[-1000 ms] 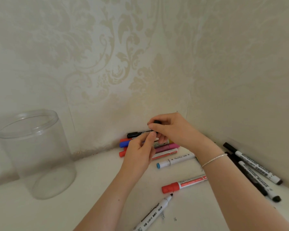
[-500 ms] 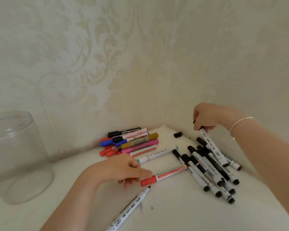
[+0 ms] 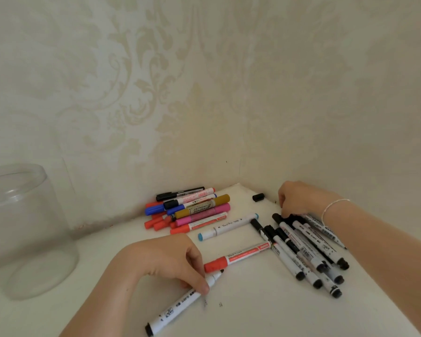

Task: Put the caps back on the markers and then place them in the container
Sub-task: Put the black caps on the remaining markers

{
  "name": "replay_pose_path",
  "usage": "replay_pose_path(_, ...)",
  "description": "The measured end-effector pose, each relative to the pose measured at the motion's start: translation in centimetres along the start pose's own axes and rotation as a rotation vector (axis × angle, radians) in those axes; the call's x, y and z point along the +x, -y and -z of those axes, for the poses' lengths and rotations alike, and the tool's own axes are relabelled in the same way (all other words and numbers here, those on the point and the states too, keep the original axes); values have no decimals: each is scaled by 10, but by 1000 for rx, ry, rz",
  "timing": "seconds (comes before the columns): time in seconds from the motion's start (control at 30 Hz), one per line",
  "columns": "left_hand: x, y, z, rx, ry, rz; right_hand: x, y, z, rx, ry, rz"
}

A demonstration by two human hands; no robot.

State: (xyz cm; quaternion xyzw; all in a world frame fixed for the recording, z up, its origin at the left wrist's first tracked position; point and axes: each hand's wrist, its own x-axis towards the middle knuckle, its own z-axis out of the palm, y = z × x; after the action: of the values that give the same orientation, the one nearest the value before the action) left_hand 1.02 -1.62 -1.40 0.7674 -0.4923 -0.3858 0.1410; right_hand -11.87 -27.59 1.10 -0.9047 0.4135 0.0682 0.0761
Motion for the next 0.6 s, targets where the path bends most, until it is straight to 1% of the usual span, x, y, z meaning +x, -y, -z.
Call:
replay_pose_path(0.07, 0, 2, 2, -51, -28, -35, 7, 6, 0, 8, -74, 27)
replay_pose_path(0.17, 2, 6, 6, -124, -88, -109, 21, 16, -3, 94, -183, 112)
replay_pose_path(0.23, 4, 7, 6, -225, -127, -158, 29, 21, -8, 131, -163, 174)
replay_pose_path(0.3, 4, 6, 6, -432, -148, -213, 37, 24, -17, 115, -116, 213)
replay_pose_path(0.4, 6, 4, 5, -686, -242, -286, 48, 22, -31, 51, -87, 201)
replay_pose_path(0.47, 11, 5, 4, -819, -322, -309, 55, 20, -37, 23, -121, 183)
replay_pose_path(0.53, 15, 6, 3, -863, -368, -335, 61, 20, -40, 19, -188, 177)
replay_pose_path(0.6, 19, 6, 2, -828, -405, -351, 66, 18, -43, -4, -236, 170)
